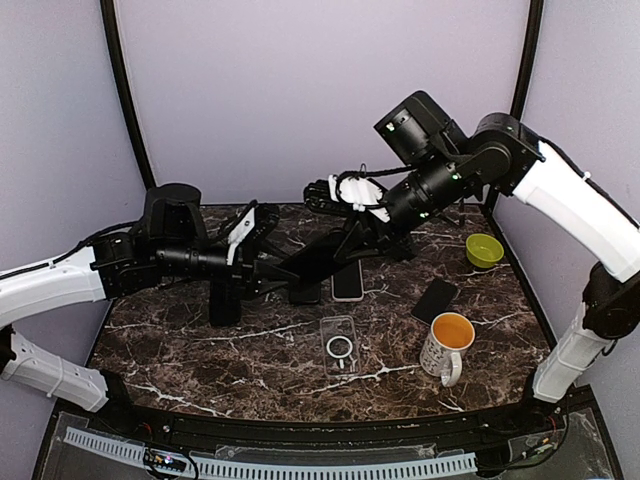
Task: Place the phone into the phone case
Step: Pass from the right arm to the left, then pass from the left arm to the right
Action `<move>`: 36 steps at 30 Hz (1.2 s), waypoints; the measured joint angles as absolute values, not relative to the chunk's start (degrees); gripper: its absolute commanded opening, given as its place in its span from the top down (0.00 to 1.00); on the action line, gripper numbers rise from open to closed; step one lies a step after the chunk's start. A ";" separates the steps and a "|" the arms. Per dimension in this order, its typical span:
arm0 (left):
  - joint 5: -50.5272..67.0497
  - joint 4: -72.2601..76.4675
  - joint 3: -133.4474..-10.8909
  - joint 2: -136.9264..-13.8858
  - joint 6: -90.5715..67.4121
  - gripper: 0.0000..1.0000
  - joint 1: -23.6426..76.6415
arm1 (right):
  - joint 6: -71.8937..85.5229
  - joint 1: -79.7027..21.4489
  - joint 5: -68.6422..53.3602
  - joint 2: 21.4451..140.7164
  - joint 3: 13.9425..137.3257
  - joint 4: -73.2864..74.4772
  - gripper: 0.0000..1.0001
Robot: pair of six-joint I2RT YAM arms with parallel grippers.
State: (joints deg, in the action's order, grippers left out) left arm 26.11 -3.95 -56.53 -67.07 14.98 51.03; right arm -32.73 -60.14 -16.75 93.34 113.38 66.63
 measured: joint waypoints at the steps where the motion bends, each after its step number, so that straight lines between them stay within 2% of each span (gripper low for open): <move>1: 26.37 -3.99 -56.53 -67.07 15.33 0.91 51.03 | -33.06 -60.27 -16.36 93.49 113.43 66.70 1.00; 2: 26.59 -4.05 -56.53 -67.09 15.18 0.98 51.09 | -33.39 -60.27 -16.08 93.60 113.54 66.70 1.00; 4: 27.44 -4.21 -56.53 -67.09 16.78 1.00 51.46 | -33.69 -60.20 -15.57 93.76 113.73 66.83 1.00; 5: 27.31 -4.27 -56.51 -67.09 16.93 1.00 51.72 | -33.87 -60.16 -15.99 93.76 113.82 67.37 0.92; 8: 27.33 -3.88 -56.21 -66.89 17.10 1.00 51.77 | -33.61 -60.36 -15.22 93.45 113.30 66.43 0.41; 10: 25.89 -1.72 -54.83 -66.32 16.53 1.00 51.77 | -32.12 -60.40 -13.08 91.26 109.14 60.86 0.14; 11: 24.77 -0.01 -53.65 -65.87 16.10 1.00 51.77 | -31.11 -60.40 -11.79 89.71 106.32 57.58 0.08; 13: 21.87 5.74 -50.13 -64.64 14.85 1.00 51.77 | -27.66 -60.40 -8.21 84.27 96.66 46.50 0.02; 18: 12.32 27.97 -40.56 -63.94 10.68 1.00 52.69 | -12.45 -60.49 -0.23 73.21 73.65 10.55 0.01; 20: 8.36 36.93 -38.24 -64.86 9.78 1.00 53.45 | -5.04 -60.84 1.54 72.93 67.77 -3.53 0.01; 23: 3.20 46.17 -37.43 -66.89 9.63 1.00 54.50 | 2.09 -62.52 4.25 75.85 64.18 -16.64 0.02; 27: -2.07 53.25 -37.41 -68.71 9.58 1.00 55.18 | 7.68 -64.97 8.38 81.80 64.79 -25.34 0.02; 36: -8.29 58.83 -37.41 -70.11 9.34 1.00 55.35 | 12.51 -65.32 11.88 91.35 74.46 -26.83 0.01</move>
State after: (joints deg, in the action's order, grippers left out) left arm -8.29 58.83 -37.41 -70.11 9.34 55.35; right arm 12.51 -65.32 11.88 91.35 74.46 -26.83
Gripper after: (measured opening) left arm 0.074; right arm 0.986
